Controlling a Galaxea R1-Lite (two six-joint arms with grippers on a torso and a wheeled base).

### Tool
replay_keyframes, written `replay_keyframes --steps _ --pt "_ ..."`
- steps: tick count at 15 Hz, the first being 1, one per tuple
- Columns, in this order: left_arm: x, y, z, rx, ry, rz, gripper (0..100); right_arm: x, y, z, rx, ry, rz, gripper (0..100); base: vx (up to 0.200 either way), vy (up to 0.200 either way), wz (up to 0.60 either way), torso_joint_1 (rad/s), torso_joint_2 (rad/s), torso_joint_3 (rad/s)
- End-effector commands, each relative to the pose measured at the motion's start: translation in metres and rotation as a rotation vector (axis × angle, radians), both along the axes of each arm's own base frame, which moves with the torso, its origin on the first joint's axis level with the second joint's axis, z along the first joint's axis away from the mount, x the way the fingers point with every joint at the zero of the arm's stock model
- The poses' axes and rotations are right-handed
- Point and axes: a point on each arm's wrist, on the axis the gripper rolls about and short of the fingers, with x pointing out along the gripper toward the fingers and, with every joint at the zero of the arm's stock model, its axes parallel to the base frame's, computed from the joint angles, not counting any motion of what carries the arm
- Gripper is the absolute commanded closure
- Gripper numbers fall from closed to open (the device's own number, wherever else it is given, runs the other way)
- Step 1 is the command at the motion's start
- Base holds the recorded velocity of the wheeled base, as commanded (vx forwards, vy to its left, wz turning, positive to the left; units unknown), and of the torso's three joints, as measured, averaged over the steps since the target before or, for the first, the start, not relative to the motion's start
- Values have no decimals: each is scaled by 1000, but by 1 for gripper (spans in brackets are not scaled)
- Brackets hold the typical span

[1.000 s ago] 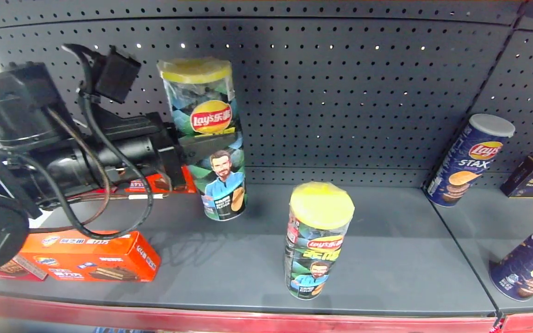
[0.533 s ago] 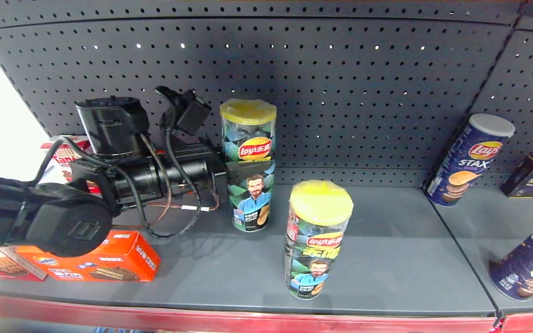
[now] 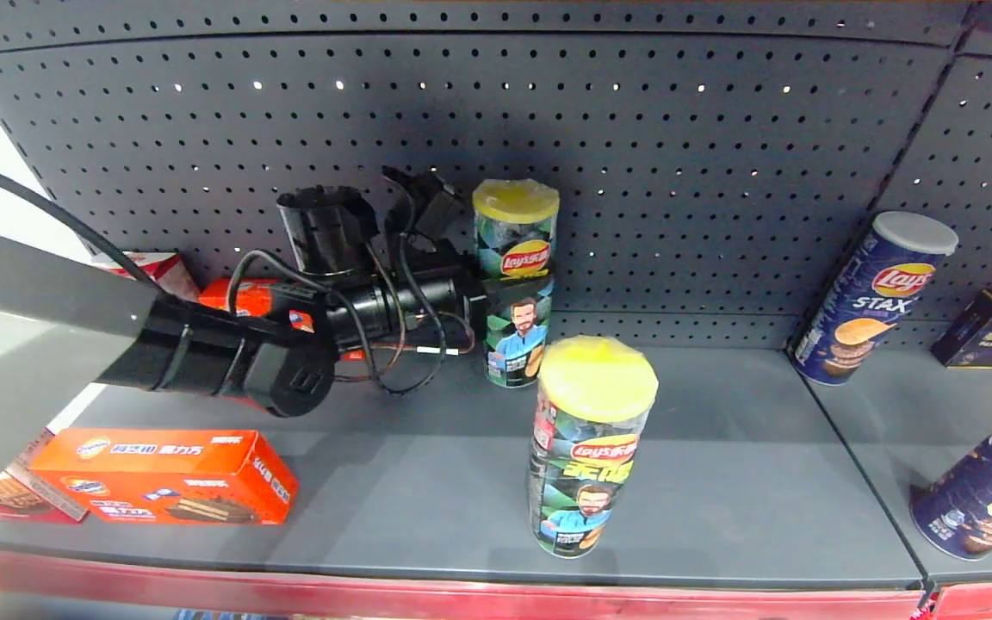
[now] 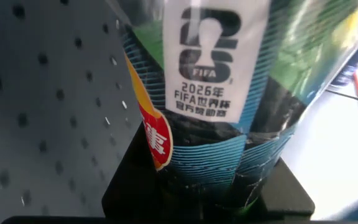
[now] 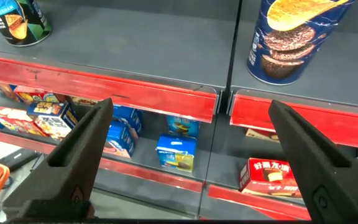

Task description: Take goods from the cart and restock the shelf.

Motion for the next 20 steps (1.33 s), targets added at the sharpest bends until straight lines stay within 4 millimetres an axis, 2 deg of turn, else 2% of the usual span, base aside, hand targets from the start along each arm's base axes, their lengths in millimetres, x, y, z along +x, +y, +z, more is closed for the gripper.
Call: replay_keyframes --steps 1,10,20 --pt "17 -10 -23 3 14 -5 100 0 0 0 0 5 0 0 0 0 0 0 0 0" --pt "26 -12 -35 -8 -14 -17 100 0 0 0 -1 3 0 0 0 0 0 0 0 0" --pt "25 -17 -38 -7 -13 -29 100 0 0 0 -1 4 0 0 0 0 0 0 0 0"
